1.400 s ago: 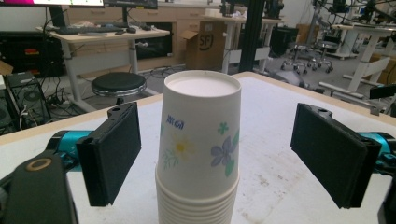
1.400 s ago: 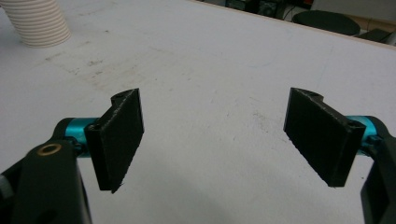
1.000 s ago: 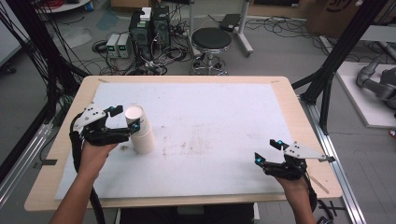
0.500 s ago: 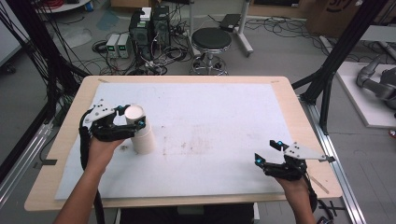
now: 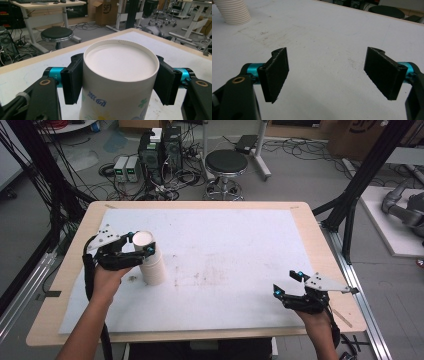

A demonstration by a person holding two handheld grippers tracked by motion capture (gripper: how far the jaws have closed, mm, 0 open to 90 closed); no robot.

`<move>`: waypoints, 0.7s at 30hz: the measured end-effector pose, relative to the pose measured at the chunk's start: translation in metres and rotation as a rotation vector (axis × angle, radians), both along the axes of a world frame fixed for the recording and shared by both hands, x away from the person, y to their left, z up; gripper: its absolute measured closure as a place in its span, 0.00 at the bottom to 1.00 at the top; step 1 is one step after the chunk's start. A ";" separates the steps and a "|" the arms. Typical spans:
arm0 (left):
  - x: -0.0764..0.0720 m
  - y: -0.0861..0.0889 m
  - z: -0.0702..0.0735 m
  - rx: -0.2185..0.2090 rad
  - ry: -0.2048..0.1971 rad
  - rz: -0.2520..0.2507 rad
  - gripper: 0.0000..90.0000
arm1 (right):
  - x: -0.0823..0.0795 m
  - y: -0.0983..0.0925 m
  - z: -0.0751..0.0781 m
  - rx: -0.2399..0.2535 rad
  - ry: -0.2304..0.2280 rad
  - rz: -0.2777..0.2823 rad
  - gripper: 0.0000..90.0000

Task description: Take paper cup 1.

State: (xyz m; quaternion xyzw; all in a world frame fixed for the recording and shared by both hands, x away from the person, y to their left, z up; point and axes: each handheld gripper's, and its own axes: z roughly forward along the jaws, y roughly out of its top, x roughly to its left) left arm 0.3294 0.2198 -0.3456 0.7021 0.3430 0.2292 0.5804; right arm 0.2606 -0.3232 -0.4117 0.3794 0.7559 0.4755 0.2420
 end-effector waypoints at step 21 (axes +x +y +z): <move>-0.020 -0.002 0.081 -0.068 -0.144 -0.023 0.38 | 0.004 0.008 0.003 0.022 0.017 0.024 0.23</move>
